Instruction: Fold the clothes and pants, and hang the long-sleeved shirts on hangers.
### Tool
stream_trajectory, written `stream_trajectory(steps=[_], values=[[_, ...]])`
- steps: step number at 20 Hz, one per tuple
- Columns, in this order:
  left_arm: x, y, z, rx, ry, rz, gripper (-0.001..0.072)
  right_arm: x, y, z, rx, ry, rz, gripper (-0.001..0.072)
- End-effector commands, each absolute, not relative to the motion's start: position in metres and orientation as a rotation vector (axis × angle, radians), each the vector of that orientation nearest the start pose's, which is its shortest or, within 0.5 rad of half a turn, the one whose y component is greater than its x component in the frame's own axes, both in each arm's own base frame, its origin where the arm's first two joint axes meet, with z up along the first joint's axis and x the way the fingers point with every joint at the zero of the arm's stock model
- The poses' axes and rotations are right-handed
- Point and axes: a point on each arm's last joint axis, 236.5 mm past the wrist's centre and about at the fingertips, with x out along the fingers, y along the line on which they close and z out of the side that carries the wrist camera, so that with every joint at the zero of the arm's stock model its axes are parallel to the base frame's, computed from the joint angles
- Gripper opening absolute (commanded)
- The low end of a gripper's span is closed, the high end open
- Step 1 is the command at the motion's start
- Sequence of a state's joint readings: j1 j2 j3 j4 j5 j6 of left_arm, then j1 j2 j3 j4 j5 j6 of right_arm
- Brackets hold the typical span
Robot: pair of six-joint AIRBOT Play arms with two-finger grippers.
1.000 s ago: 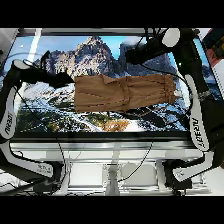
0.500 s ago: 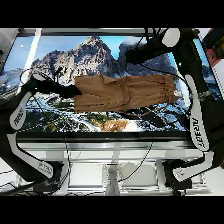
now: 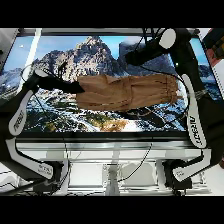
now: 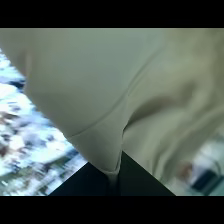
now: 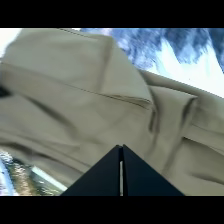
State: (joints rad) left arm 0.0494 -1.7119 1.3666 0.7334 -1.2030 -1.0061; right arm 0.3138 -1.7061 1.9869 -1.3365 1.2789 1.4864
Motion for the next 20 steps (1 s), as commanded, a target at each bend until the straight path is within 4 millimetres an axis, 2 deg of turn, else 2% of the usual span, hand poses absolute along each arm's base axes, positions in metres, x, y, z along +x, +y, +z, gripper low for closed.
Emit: stream_trajectory(steps=[1,4,7,10,12,15,16,18,20], values=[[0.425,-0.141,0.036,-0.276,1.179,-0.783,0.0026,0.501,0.212,0.081,-0.083,1.089,0.48,0.0027],[0.422,-0.139,0.112,-0.192,0.991,-0.772,0.0027,0.502,0.231,0.047,0.001,1.161,0.513,0.0028],[0.424,-0.138,0.167,-0.157,0.815,-0.73,0.0027,0.498,0.258,0.008,0.149,1.26,0.552,0.0027],[0.423,-0.147,0.204,-0.206,0.707,-0.748,0.0027,0.485,0.329,-0.006,0.372,1.296,0.702,0.0027],[0.425,-0.152,0.212,-0.246,0.682,-0.764,0.0028,0.475,0.375,-0.016,0.424,1.287,0.752,0.0027],[0.429,-0.152,0.207,-0.257,0.691,-0.762,0.0028,0.445,0.443,-0.03,0.456,1.282,0.818,0.0026],[0.43,-0.153,0.205,-0.259,0.695,-0.764,0.0028,0.434,0.461,-0.034,0.444,1.276,0.835,0.0026],[0.432,-0.155,0.2,-0.263,0.706,-0.766,0.0028,0.417,0.483,-0.037,0.425,1.269,0.857,0.0026],[0.432,-0.159,0.195,-0.265,0.719,-0.775,0.0028,0.411,0.487,-0.037,0.415,1.277,0.867,0.0027]])
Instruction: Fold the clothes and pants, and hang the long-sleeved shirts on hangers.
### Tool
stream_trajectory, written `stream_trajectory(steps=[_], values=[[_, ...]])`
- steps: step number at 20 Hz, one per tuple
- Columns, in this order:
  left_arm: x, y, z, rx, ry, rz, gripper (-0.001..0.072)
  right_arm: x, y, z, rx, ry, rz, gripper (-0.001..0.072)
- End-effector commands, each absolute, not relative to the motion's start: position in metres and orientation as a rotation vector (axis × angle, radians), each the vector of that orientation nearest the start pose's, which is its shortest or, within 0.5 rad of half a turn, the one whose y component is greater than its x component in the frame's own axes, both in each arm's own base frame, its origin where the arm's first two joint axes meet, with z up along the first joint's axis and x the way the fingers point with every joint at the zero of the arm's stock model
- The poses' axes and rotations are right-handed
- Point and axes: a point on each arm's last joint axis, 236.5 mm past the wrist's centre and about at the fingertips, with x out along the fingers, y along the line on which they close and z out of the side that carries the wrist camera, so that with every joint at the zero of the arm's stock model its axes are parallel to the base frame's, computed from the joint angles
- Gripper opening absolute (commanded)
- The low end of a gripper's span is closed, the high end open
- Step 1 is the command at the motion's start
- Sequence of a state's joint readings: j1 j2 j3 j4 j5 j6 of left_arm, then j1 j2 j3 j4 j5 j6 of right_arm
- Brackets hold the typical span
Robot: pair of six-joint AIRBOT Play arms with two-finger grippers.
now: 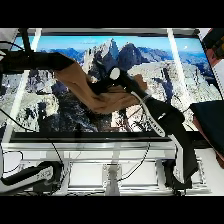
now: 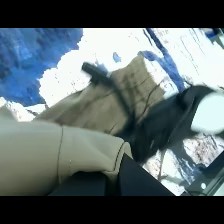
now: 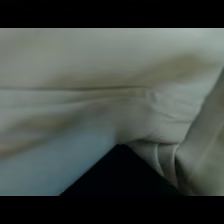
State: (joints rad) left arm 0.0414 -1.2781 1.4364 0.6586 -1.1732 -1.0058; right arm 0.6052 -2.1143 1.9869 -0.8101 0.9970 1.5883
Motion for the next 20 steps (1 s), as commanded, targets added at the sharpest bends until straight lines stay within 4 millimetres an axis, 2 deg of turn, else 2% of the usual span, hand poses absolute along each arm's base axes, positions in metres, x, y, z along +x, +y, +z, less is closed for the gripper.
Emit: stream_trajectory(steps=[1,3,4,5,7,10,11,13,15,17,19,20], values=[[0.432,-0.164,0.192,-0.263,0.727,-0.786,0.0028,0.413,0.481,-0.038,0.419,1.294,0.853,0.0027],[0.429,-0.178,0.185,-0.259,0.749,-0.815,0.0028,0.42,0.455,-0.041,0.364,1.32,0.821,0.0027],[0.427,-0.188,0.18,-0.255,0.762,-0.836,0.0028,0.425,0.434,-0.042,0.308,1.335,0.795,0.0027],[0.424,-0.199,0.175,-0.251,0.778,-0.858,0.0028,0.431,0.41,-0.041,0.241,1.344,0.759,0.0027],[0.42,-0.225,0.163,-0.241,0.806,-0.903,0.0028,0.45,0.345,-0.03,0.103,1.345,0.641,0.0027],[0.427,-0.266,0.142,-0.236,0.806,-0.923,0.0028,0.463,0.242,0.018,0.032,1.362,0.484,0.0028],[0.429,-0.283,0.133,-0.237,0.806,-0.931,0.0028,0.468,0.212,0.04,0.038,1.336,0.444,0.0028],[0.429,-0.32,0.118,-0.264,0.807,-0.952,0.0028,0.478,0.165,0.087,0.09,1.242,0.38,0.0029],[0.432,-0.357,0.101,-0.287,0.785,-0.943,0.0028,0.481,0.128,0.13,0.132,1.145,0.325,0.0028],[0.442,-0.385,0.082,-0.29,0.742,-0.895,0.0028,0.479,0.102,0.161,0.149,1.074,0.285,0.0029],[0.441,-0.411,0.064,-0.315,0.734,-0.875,0.0028,0.476,0.084,0.177,0.146,1.035,0.261,0.0029],[0.438,-0.421,0.056,-0.315,0.737,-0.873,0.0041,0.476,0.078,0.179,0.148,1.03,0.251,0.0029]])
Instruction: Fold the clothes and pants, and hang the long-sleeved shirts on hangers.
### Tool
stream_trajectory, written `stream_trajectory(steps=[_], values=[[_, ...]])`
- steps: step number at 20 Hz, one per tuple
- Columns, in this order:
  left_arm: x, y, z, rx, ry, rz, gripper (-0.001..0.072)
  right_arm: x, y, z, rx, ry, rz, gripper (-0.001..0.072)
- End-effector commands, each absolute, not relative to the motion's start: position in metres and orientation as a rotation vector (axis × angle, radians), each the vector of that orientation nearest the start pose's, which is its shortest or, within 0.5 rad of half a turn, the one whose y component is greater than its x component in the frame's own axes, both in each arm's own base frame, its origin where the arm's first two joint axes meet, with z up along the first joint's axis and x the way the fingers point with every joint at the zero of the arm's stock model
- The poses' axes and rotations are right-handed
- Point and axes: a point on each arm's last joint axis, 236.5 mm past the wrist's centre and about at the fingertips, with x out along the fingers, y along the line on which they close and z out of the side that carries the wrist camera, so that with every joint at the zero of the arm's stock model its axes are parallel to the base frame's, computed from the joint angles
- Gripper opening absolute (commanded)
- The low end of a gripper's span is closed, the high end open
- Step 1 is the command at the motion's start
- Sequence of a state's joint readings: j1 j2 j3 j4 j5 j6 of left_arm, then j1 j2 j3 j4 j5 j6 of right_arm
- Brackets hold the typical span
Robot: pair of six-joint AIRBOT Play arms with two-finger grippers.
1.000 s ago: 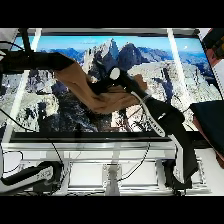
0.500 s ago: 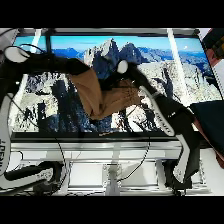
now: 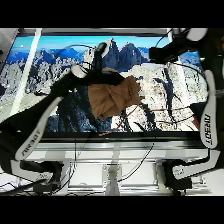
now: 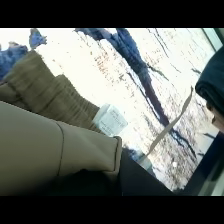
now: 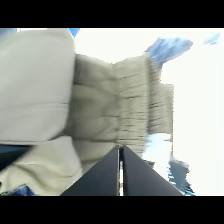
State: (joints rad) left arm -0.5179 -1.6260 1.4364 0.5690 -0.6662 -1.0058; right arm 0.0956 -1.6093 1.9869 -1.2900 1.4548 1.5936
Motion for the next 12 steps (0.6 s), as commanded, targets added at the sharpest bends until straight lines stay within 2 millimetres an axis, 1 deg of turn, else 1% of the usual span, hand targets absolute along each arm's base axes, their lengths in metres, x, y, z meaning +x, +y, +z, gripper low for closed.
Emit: stream_trajectory(steps=[1,2,4,5,7,9,10,11,12], values=[[0.431,-0.43,0.05,-0.306,0.749,-0.885,0.0255,0.477,0.074,0.179,0.152,1.028,0.242,0.0029],[0.425,-0.435,0.049,-0.301,0.755,-0.899,0.0705,0.477,0.071,0.178,0.149,1.028,0.236,0.0029],[0.422,-0.436,0.057,-0.305,0.749,-0.91,0.0709,0.481,0.067,0.179,0.107,1.011,0.235,0.0029],[0.423,-0.432,0.064,-0.307,0.739,-0.911,0.0709,0.483,0.065,0.18,0.08,0.996,0.243,0.0029],[0.432,-0.418,0.087,-0.311,0.696,-0.901,0.0708,0.492,0.06,0.184,0.037,0.955,0.237,0.0029],[0.445,-0.395,0.111,-0.321,0.647,-0.875,0.0704,0.501,0.056,0.184,0.02,0.924,0.224,0.0028],[0.451,-0.382,0.121,-0.328,0.632,-0.863,0.0703,0.505,0.055,0.177,0.016,0.933,0.217,0.0028],[0.457,-0.369,0.129,-0.334,0.625,-0.854,0.0702,0.508,0.054,0.162,0.018,0.967,0.215,0.0028],[0.461,-0.355,0.134,-0.34,0.627,-0.846,0.0702,0.508,0.053,0.141,0.03,1.024,0.219,0.0028]])
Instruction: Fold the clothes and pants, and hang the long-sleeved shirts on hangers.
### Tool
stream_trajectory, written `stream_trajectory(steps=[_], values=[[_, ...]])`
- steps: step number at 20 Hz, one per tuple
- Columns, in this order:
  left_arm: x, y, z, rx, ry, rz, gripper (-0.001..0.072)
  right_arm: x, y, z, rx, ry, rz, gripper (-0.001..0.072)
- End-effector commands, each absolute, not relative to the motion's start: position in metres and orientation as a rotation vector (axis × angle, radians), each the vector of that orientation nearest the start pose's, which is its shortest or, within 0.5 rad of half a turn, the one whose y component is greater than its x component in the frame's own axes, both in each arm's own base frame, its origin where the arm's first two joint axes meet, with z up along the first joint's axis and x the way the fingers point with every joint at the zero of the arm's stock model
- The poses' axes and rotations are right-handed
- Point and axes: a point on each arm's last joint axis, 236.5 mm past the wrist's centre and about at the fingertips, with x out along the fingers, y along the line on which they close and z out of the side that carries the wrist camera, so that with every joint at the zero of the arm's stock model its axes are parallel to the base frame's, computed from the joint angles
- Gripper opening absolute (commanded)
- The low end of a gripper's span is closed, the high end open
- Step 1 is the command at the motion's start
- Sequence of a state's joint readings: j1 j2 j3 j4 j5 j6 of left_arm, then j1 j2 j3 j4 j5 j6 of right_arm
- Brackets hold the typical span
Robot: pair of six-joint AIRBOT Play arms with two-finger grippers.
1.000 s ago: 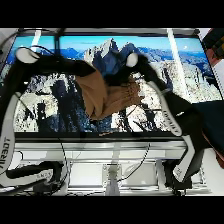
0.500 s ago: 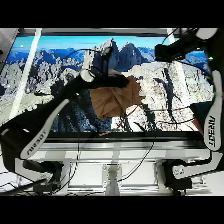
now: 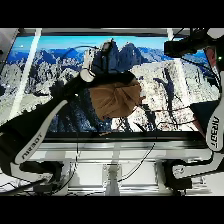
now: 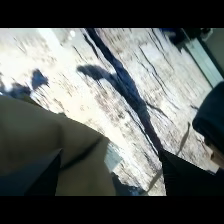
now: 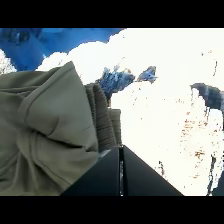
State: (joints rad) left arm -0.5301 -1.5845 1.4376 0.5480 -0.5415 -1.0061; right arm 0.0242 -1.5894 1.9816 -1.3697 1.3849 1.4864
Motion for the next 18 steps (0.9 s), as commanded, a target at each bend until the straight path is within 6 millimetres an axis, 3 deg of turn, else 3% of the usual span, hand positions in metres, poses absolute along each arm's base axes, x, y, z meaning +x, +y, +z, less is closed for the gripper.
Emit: stream_trajectory(steps=[1,2,3,4,5,6,10,18], values=[[0.463,-0.343,0.135,-0.343,0.64,-0.846,0.0701,0.504,0.06,0.114,0.044,1.105,0.251,0.0027],[0.463,-0.333,0.133,-0.345,0.665,-0.85,0.0701,0.497,0.072,0.088,0.053,1.186,0.32,0.0028],[0.463,-0.323,0.13,-0.347,0.693,-0.857,0.07,0.492,0.087,0.069,0.093,1.248,0.387,0.0123],[0.461,-0.315,0.126,-0.348,0.723,-0.867,0.0689,0.488,0.107,0.057,0.155,1.288,0.456,0.0492],[0.458,-0.309,0.123,-0.349,0.748,-0.877,0.0689,0.488,0.125,0.049,0.21,1.305,0.513,0.0702],[0.456,-0.304,0.121,-0.351,0.768,-0.886,0.0688,0.49,0.138,0.041,0.239,1.315,0.546,0.0707],[0.455,-0.295,0.118,-0.355,0.789,-0.887,0.0688,0.494,0.152,0.001,0.124,1.357,0.52,0.0706],[0.456,-0.295,0.114,-0.357,0.796,-0.884,0.0688,0.499,0.16,-0.015,-0.036,1.337,0.5,0.0691]])
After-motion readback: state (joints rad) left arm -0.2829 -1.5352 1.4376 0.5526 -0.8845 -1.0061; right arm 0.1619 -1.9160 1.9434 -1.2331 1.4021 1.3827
